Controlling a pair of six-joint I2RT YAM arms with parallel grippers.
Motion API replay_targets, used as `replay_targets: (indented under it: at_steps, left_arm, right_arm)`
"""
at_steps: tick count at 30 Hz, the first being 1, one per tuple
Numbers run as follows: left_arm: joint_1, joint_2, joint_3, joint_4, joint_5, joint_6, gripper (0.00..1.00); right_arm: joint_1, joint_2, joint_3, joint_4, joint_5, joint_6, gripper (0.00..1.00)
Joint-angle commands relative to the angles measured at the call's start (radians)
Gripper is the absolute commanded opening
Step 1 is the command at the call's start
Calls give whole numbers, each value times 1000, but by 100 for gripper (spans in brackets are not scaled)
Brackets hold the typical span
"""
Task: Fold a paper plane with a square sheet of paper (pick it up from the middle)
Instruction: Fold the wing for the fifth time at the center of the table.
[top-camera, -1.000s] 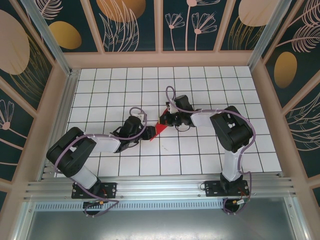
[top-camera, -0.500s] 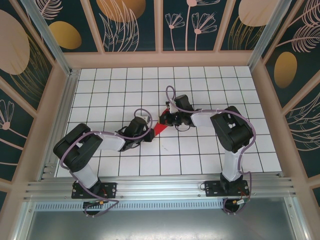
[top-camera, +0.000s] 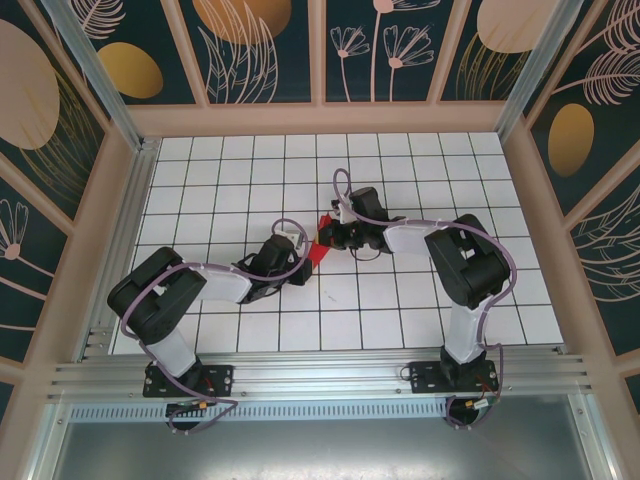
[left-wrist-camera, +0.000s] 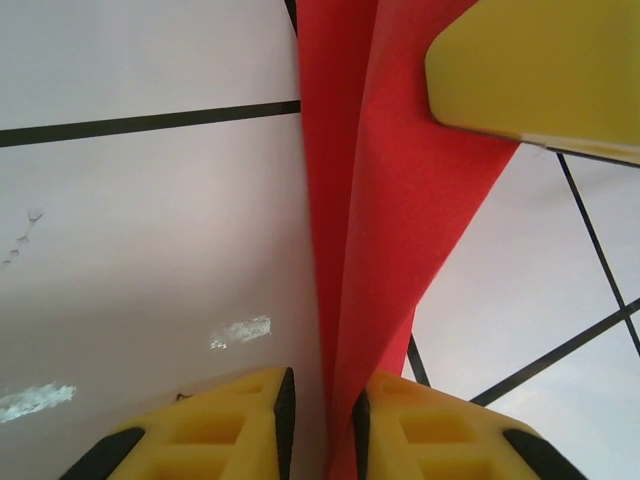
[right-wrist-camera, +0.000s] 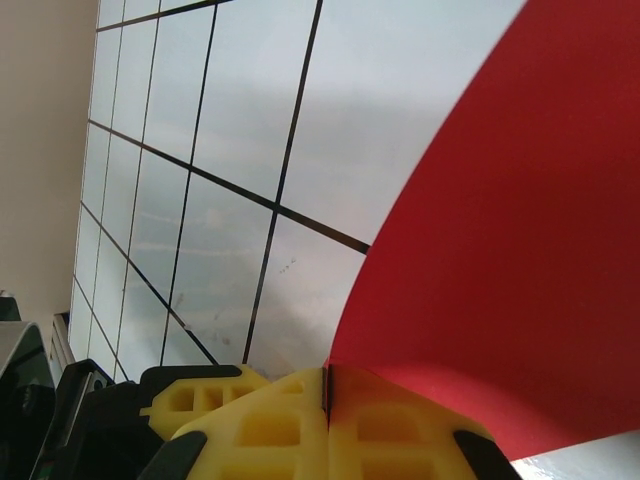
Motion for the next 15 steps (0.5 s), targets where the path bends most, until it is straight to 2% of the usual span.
replay_targets:
  at_steps: [1, 8, 15]
  left_arm:
    - [-1, -5, -33, 14, 23, 54, 24]
    - [-1, -17, -55, 36, 29, 66, 9]
    - [-3, -28, -43, -15, -13, 122, 7]
  right_arm:
    - [-4, -38, -10, 37, -20, 14, 4]
    - [-34, -37, -13, 38, -22, 14, 5]
    - [-34, -26, -16, 3, -2, -38, 4]
